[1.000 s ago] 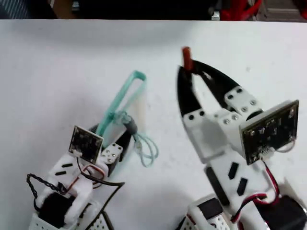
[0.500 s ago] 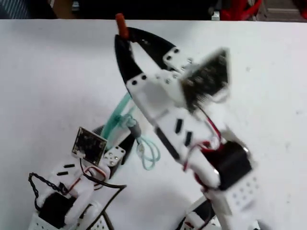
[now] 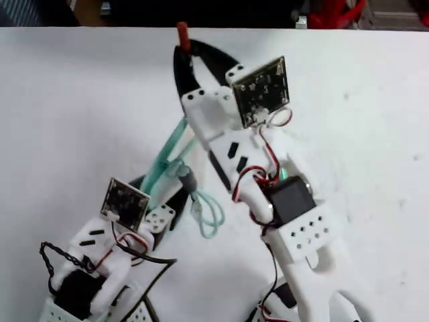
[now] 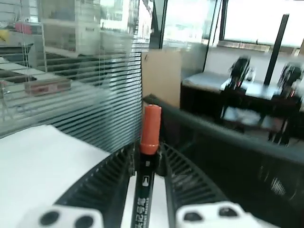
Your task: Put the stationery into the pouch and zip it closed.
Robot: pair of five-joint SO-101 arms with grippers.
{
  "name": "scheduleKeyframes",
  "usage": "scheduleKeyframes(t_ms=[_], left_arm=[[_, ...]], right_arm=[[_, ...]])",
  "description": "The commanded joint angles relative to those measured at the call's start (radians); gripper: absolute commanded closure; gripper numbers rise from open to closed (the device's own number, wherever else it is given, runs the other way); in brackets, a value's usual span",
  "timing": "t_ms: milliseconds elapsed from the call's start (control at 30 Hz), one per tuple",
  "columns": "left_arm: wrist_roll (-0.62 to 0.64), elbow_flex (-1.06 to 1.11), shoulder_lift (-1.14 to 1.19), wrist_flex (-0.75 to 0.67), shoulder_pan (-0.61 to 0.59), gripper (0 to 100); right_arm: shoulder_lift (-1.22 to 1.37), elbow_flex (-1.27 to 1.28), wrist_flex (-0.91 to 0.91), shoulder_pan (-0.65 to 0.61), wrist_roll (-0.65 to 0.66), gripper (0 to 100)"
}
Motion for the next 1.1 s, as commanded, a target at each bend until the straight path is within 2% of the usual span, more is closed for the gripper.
scheduleKeyframes(t_ms=[0,167,333,533,600,667,767,867,1067], left_arm=[[-0.008,0.000,0.013,-0.006,0.018,84],[-0.009,0.000,0.013,-0.006,0.018,84],[-0.009,0.000,0.013,-0.006,0.018,84],[-0.009,0.000,0.013,-0.006,0.018,84],[-0.009,0.000,0.013,-0.006,0.018,84],[-0.009,0.000,0.013,-0.006,0.018,84],[-0.009,0.000,0.013,-0.006,0.018,84],[-0.009,0.000,0.013,-0.003,0.018,84],[-0.009,0.000,0.013,-0.003,0.018,84]], right_arm=[[-0.058,-0.009,-0.024,-0.018,-0.084,98.1],[-0.087,-0.015,0.004,0.035,-0.181,98.1],[-0.047,0.003,0.153,0.088,-0.184,98.1],[-0.031,0.017,0.328,0.091,-0.170,96.7],[-0.035,0.000,0.380,0.082,-0.114,89.8],[-0.044,-0.025,0.427,0.047,-0.064,77.6],[-0.088,-0.071,0.475,0.030,-0.052,63.3],[-0.159,-0.115,0.487,0.045,-0.048,63.7],[-0.285,-0.121,0.489,0.154,-0.046,70.1]])
